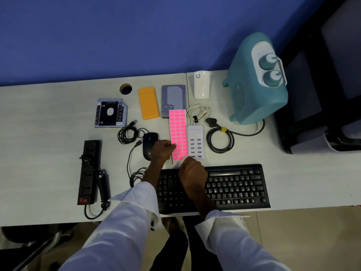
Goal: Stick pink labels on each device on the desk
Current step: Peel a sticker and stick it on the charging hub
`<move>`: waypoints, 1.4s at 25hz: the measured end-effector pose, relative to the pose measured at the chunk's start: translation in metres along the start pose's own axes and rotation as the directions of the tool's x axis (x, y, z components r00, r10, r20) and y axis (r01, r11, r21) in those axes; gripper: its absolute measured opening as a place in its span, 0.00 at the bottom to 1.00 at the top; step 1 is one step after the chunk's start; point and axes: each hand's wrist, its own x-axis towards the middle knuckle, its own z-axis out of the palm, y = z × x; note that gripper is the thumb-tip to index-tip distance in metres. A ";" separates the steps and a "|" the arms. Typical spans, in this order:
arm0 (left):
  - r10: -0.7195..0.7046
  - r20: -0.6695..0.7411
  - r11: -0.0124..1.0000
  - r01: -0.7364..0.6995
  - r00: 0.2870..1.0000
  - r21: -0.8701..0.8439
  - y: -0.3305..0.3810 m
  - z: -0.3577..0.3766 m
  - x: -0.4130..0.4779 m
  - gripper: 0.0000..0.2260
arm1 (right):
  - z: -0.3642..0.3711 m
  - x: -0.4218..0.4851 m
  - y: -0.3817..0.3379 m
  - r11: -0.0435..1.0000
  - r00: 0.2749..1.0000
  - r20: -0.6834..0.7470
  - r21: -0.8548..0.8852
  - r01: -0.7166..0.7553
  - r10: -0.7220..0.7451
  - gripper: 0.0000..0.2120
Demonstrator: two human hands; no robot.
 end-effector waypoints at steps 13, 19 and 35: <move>0.046 -0.123 0.986 -0.064 0.991 -0.151 -0.009 -0.033 -0.021 0.20 | -0.004 0.002 -0.019 0.568 0.974 0.170 0.791 -0.226 0.151 0.10; 0.368 -0.166 0.924 -0.379 0.915 -0.041 -0.019 -0.031 -0.043 0.11 | -0.002 0.005 -0.023 0.392 0.961 0.214 0.880 -0.269 0.177 0.03; 0.433 -0.140 0.901 -0.428 0.890 0.065 -0.023 -0.026 -0.049 0.04 | 0.004 0.013 -0.019 0.383 0.955 0.266 0.875 -0.295 0.129 0.07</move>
